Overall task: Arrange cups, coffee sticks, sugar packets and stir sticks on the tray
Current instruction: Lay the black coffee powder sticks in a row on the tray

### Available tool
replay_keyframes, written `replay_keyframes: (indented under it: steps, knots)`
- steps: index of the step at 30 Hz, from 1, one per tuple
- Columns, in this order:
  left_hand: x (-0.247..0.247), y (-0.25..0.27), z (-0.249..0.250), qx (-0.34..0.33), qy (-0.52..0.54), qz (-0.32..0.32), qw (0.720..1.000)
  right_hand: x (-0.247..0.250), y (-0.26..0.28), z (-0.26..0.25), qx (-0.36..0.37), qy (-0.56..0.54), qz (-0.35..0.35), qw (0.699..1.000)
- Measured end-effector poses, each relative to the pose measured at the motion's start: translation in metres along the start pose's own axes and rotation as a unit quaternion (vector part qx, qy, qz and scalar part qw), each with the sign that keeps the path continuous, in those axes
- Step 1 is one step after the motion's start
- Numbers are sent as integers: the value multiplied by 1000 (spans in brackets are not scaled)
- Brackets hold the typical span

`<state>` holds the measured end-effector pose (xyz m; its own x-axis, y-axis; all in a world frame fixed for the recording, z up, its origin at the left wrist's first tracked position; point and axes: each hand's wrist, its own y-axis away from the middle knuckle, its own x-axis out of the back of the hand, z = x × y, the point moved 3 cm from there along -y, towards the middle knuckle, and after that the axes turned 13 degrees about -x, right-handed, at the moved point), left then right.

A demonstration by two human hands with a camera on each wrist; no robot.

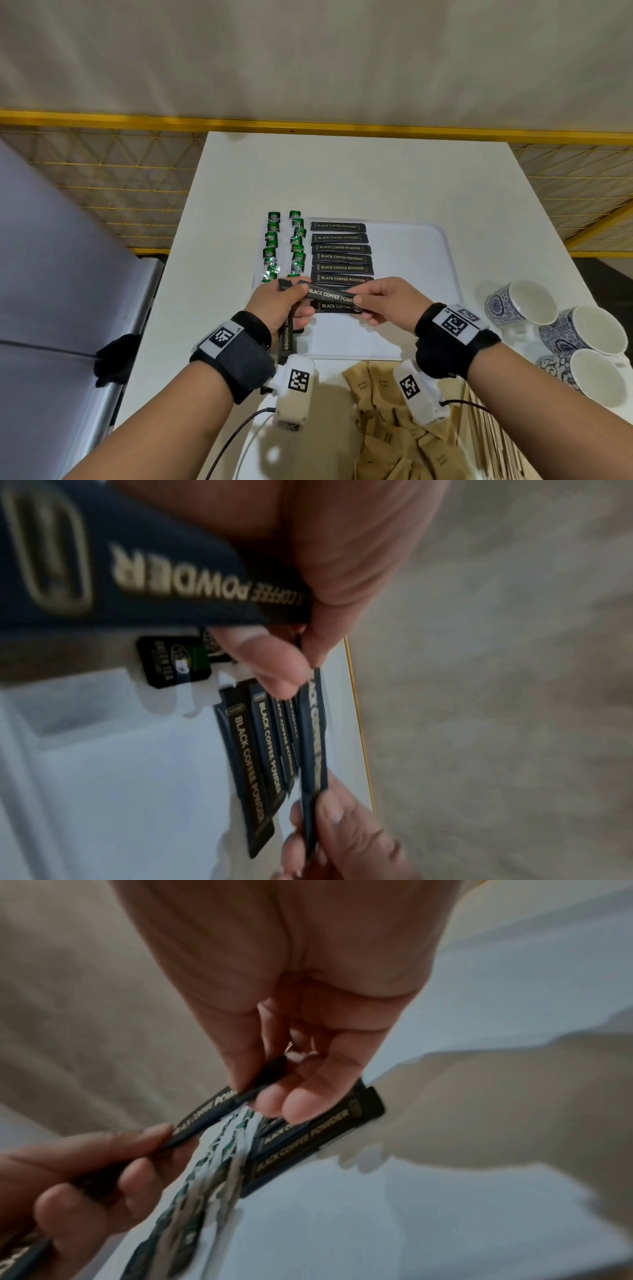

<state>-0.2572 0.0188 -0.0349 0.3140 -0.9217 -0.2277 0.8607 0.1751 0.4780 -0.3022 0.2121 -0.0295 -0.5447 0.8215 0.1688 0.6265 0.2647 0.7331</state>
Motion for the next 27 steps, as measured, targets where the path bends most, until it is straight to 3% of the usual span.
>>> replay_keyframes:
  steps: [4,7,12,19,22,24,27]
  knots:
    - [15,-2,9,-13,-24,40,999,13,1,17,-26,-10,19,999]
    - [19,-6,12,-15,-55,34,998,15,-1,27,-40,-4,32,999]
    - [11,-7,10,36,-31,13,999,9,-8,32,-49,14,76,996]
    - [6,-4,7,65,18,22,997,7,-7,19,4,227,164,960]
    - [4,-2,8,64,50,25,996,9,-3,13,33,221,184,957]
    - [2,-2,8,62,96,33,993,5,0,9,48,180,176,967]
    - [-1,-4,7,54,166,36,984,-15,9,-1,49,112,95,988]
